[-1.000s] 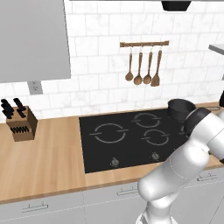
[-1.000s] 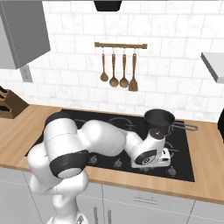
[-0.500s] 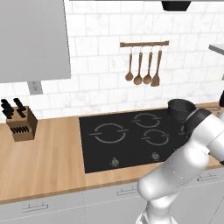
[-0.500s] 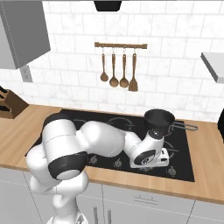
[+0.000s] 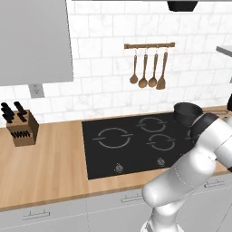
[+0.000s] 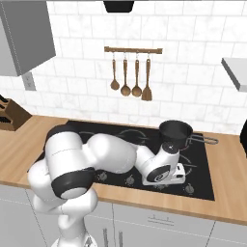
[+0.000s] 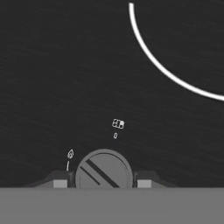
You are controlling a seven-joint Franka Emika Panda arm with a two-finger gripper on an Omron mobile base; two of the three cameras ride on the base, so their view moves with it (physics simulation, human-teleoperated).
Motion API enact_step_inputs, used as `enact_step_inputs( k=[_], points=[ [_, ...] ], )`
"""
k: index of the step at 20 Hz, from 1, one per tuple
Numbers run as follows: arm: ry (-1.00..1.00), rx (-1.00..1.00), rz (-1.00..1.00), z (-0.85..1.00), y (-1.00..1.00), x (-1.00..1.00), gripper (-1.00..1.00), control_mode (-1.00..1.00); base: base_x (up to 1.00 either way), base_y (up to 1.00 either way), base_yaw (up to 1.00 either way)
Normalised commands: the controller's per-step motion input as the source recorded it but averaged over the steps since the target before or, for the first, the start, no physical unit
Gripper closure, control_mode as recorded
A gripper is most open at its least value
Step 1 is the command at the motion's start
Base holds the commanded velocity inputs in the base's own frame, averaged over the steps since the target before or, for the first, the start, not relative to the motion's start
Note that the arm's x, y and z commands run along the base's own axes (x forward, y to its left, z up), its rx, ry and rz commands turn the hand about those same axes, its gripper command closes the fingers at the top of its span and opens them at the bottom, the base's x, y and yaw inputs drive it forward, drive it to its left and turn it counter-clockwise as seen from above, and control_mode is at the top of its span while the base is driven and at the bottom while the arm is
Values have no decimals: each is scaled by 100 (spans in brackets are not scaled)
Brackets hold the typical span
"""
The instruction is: Turn off the rear right burner of the stove.
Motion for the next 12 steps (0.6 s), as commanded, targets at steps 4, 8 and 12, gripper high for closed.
enact_step_inputs(
  k=[4, 8, 12],
  points=[
    [0, 0, -10, 0, 0, 0, 100, -100, 0, 0, 0],
    [0, 0, -18, 0, 0, 0, 100, -100, 0, 0, 0],
    [0, 0, -20, -3, 0, 0, 100, -100, 0, 0, 0]
  ],
)
